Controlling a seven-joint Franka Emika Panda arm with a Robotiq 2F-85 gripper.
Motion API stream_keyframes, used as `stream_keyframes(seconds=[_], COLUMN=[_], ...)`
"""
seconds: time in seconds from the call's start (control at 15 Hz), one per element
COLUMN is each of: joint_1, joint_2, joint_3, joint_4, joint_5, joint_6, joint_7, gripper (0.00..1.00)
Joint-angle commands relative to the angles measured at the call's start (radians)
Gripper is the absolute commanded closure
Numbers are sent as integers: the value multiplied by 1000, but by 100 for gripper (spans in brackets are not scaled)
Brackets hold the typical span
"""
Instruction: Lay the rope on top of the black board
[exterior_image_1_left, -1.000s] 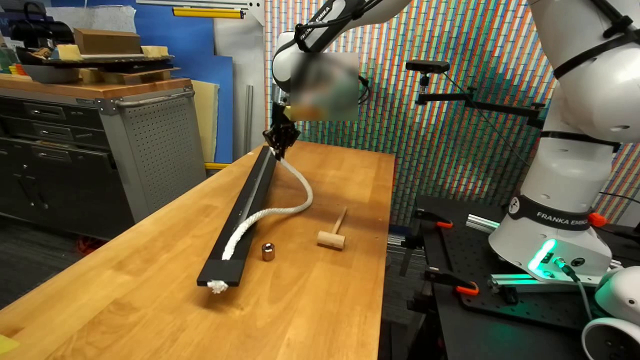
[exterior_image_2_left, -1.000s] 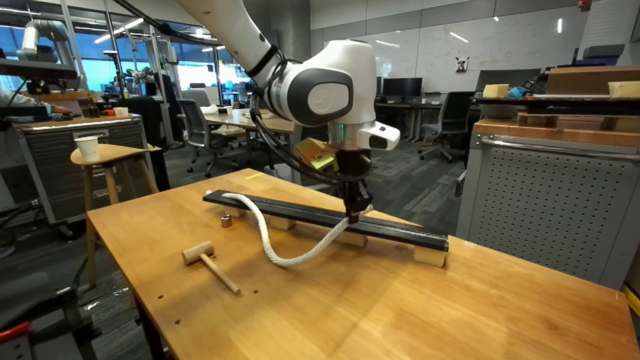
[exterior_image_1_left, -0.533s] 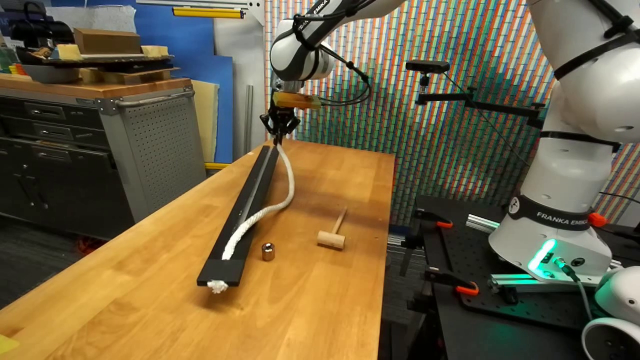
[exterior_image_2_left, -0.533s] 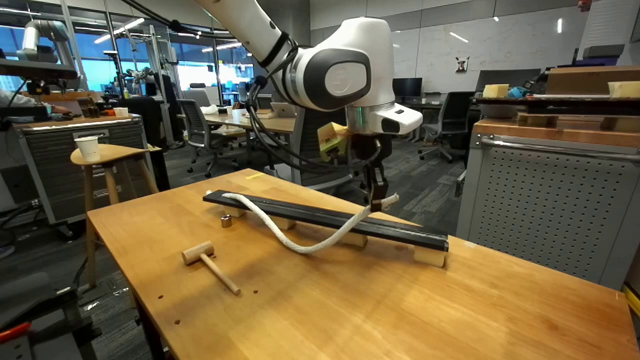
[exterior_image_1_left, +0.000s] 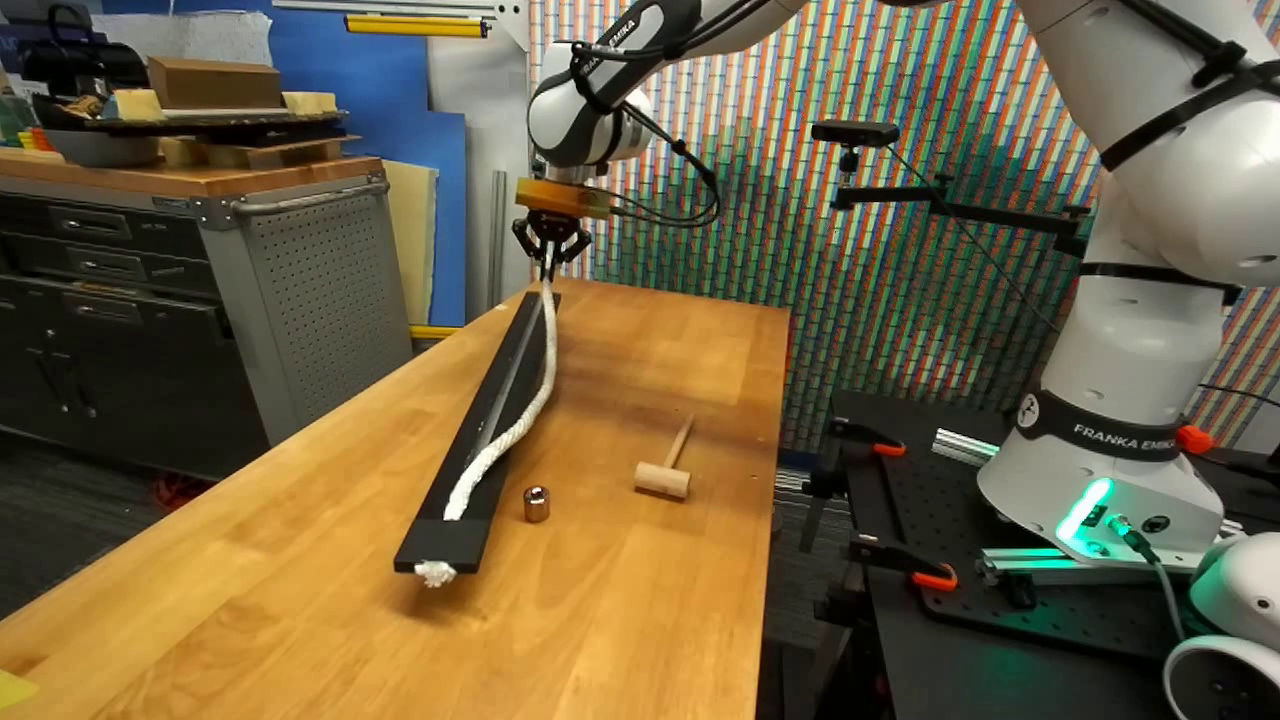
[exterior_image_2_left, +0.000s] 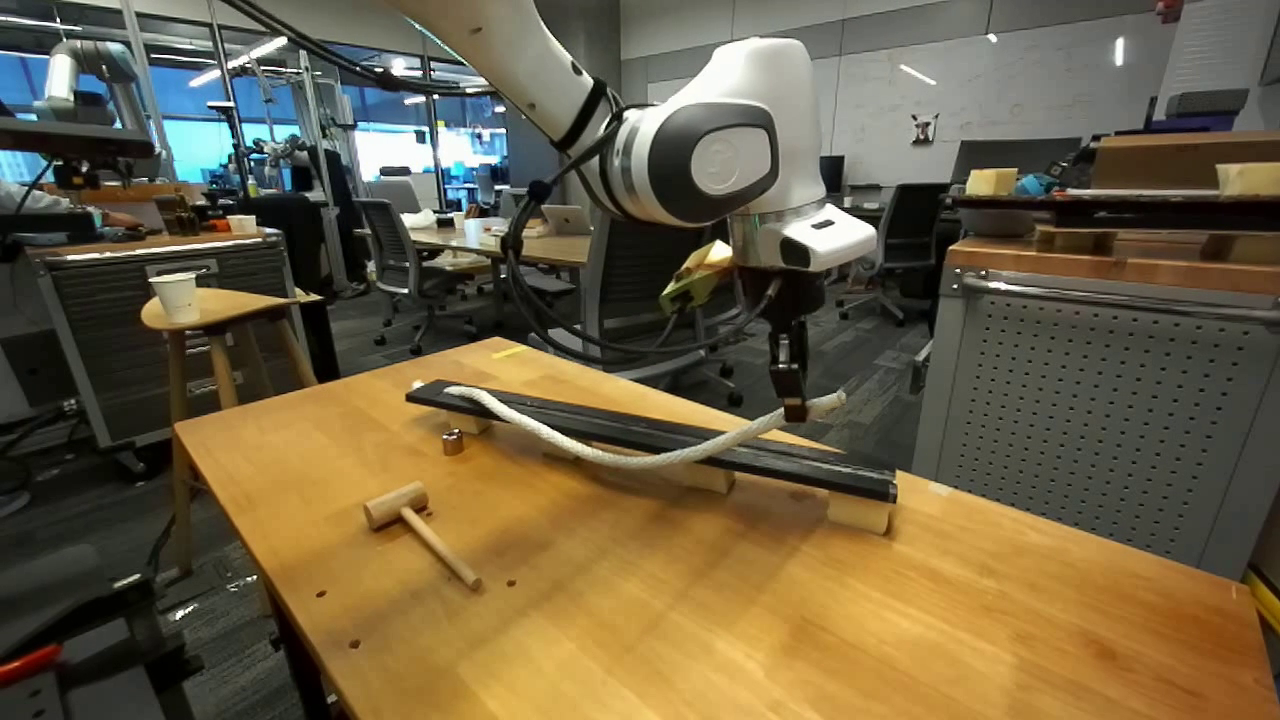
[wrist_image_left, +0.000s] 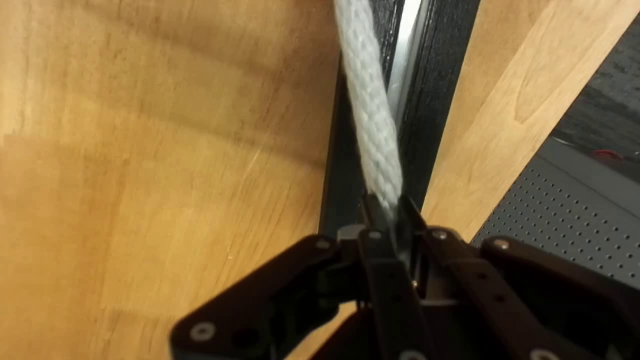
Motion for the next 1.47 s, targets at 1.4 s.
stream_keyframes(seconds=[1.4], joint_1=[-14], joint_2=[286], joint_3=[-6], joint_4=[367], joint_5=[-26], joint_6=[-165], joint_7=[417], gripper=[97])
